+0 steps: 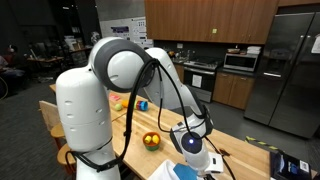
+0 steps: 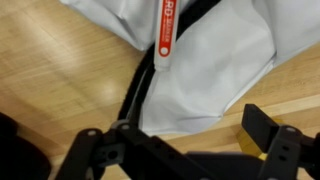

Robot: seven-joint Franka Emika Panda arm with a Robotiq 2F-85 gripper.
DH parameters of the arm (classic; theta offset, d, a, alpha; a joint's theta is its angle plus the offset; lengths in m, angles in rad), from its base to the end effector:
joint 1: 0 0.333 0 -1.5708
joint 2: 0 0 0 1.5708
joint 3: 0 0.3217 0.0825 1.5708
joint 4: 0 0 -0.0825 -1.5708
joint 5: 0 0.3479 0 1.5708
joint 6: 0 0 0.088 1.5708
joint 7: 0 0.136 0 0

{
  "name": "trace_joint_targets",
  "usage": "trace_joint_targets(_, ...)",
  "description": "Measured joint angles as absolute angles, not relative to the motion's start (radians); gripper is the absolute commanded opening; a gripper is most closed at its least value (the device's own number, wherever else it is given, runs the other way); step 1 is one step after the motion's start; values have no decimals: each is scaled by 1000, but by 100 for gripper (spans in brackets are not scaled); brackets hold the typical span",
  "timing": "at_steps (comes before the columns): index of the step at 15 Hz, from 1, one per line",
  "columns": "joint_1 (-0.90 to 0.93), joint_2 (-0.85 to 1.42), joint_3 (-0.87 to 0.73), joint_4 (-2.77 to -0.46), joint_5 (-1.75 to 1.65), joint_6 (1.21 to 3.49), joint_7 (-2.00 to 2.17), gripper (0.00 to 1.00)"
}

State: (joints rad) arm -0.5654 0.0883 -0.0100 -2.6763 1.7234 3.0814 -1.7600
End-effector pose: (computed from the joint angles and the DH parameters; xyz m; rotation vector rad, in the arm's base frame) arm 0.2558 -0.2598 0.2175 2.9194 -0.7879 0.5904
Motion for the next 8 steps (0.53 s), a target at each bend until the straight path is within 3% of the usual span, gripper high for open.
trace_joint_targets(6, -584, 128, -32, -2715, 1625, 3126, -1625, 100)
trace_joint_targets(7, -585, 128, -33, -2723, 1612, 3128, -1605, 75)
trace_joint_targets(8, -584, 130, -32, -2727, 1602, 3129, -1584, 74)
